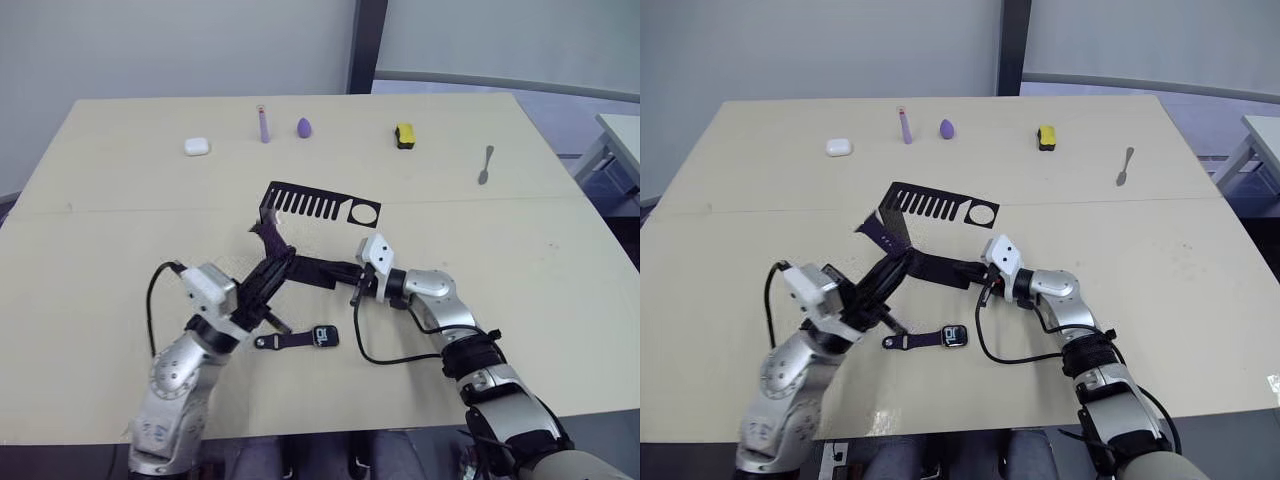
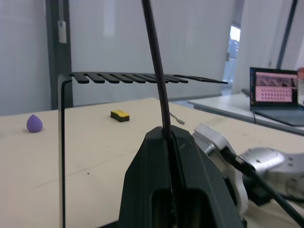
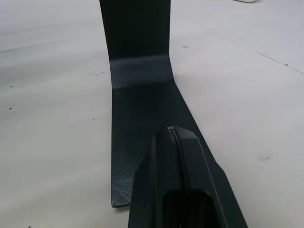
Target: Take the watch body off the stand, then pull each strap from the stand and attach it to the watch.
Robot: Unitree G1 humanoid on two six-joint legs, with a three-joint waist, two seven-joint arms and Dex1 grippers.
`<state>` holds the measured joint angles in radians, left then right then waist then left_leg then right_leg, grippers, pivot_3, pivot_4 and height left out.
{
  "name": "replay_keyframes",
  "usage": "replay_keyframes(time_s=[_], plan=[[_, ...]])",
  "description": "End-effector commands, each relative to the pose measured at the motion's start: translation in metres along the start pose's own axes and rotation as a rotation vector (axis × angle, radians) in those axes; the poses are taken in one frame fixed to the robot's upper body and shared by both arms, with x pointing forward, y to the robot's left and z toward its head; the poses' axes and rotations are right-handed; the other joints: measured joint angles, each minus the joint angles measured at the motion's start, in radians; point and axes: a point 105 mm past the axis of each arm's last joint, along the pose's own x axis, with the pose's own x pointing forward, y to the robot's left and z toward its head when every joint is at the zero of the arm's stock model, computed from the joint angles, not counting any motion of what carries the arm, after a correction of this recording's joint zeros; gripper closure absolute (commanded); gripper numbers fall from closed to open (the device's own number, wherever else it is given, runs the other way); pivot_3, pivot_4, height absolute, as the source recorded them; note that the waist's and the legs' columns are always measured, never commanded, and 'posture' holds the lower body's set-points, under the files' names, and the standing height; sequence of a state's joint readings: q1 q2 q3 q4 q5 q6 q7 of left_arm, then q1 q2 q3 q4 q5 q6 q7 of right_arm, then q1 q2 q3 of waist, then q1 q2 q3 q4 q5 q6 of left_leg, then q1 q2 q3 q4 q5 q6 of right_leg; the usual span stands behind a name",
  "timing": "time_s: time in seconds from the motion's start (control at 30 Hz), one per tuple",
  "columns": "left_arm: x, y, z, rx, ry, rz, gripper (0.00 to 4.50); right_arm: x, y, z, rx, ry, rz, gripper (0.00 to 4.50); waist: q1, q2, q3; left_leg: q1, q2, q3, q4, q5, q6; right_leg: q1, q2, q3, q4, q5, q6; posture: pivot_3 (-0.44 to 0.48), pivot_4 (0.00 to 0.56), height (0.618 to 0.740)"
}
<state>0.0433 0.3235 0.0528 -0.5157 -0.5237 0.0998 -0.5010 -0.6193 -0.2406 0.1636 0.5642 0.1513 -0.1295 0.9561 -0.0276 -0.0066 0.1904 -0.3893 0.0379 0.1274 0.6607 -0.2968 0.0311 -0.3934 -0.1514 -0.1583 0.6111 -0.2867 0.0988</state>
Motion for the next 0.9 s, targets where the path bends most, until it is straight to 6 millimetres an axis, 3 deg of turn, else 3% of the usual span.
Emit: replay_keyframes(time_s=[0.03, 0.13, 0.23, 0.33, 0.53, 0.63, 0.77, 0.87, 0.9], plan=[[-0.010, -0.001, 0.025, -0.078, -0.023, -0.142, 4.46, -0.012, 0.001, 0.015, -0.009, -0.081, 0.010, 4.50, 0.002, 0.001, 0.001, -0.001, 0.000, -0.001, 0.000, 0.000, 0.000, 0.000, 0.000, -0.001, 0.000, 0.000, 0.000, 0.000, 0.150, 0.740], [-0.023, -0.018, 0.025, -0.273, 0.129, -0.401, 4.46, -0.034, 0.010, 0.033, -0.022, -0.155, 0.054, 4.50, 0.003, 0.003, 0.002, -0.003, 0.000, -0.002, 0.000, 0.000, 0.000, 0.000, 0.001, -0.001, 0.001, 0.000, 0.000, 0.000, 0.150, 0.740], [-0.026, -0.017, 0.023, -0.308, 0.220, -0.486, 4.46, -0.057, 0.017, 0.041, -0.007, -0.160, 0.054, 4.50, 0.005, 0.006, 0.004, -0.004, -0.002, -0.003, 0.001, -0.001, 0.001, 0.000, 0.002, -0.001, 0.000, 0.000, 0.000, 0.000, 0.150, 0.740], [-0.026, -0.018, 0.016, -0.363, 0.340, -0.598, 4.46, -0.095, 0.024, 0.044, 0.091, -0.153, -0.028, 4.50, 0.015, 0.007, 0.004, -0.005, -0.003, -0.004, 0.001, -0.001, 0.001, 0.000, 0.002, 0.000, 0.000, 0.000, 0.000, 0.000, 0.150, 0.740], [-0.020, -0.027, 0.008, -0.428, 0.447, -0.745, 4.46, -0.129, 0.057, 0.058, 0.412, -0.230, -0.139, 4.50, 0.027, 0.010, 0.006, -0.005, 0.000, -0.003, 0.001, -0.001, -0.003, -0.004, 0.004, 0.001, -0.001, -0.002, -0.003, 0.000, 0.150, 0.740], [-0.013, -0.031, 0.005, -0.443, 0.448, -0.776, 4.50, -0.136, 0.073, 0.065, 0.551, -0.267, -0.147, 3.71, 0.026, 0.010, 0.006, -0.004, 0.000, -0.003, 0.001, -0.001, -0.002, -0.003, 0.004, 0.002, -0.001, -0.002, -0.003, 0.000, 0.150, 0.740], [0.002, -0.038, -0.005, -0.513, 0.461, -0.780, 4.50, -0.131, 0.096, 0.076, 0.750, -0.366, -0.118, 1.81, 0.033, 0.009, 0.007, -0.004, 0.000, -0.004, 0.001, -0.004, 0.002, -0.003, 0.004, 0.003, -0.001, -0.002, -0.003, 0.000, 0.150, 0.740], [0.004, -0.048, -0.008, -0.559, 0.490, -0.839, 4.50, -0.124, 0.098, 0.095, 0.864, -0.489, -0.099, 0.31, 0.027, 0.009, 0.007, -0.004, 0.000, -0.003, 0.001, -0.003, 0.003, -0.003, 0.004, 0.003, -0.001, -0.002, -0.003, 0.000, 0.150, 0.740], [0.005, -0.051, -0.009, -0.573, 0.497, -0.852, 4.50, -0.119, 0.097, 0.099, 0.888, -0.512, -0.093, 0.06, 0.026, 0.009, 0.007, -0.004, 0.000, -0.003, 0.001, -0.003, 0.003, -0.003, 0.004, 0.004, -0.001, -0.002, -0.003, 0.000, 0.150, 0.740]])
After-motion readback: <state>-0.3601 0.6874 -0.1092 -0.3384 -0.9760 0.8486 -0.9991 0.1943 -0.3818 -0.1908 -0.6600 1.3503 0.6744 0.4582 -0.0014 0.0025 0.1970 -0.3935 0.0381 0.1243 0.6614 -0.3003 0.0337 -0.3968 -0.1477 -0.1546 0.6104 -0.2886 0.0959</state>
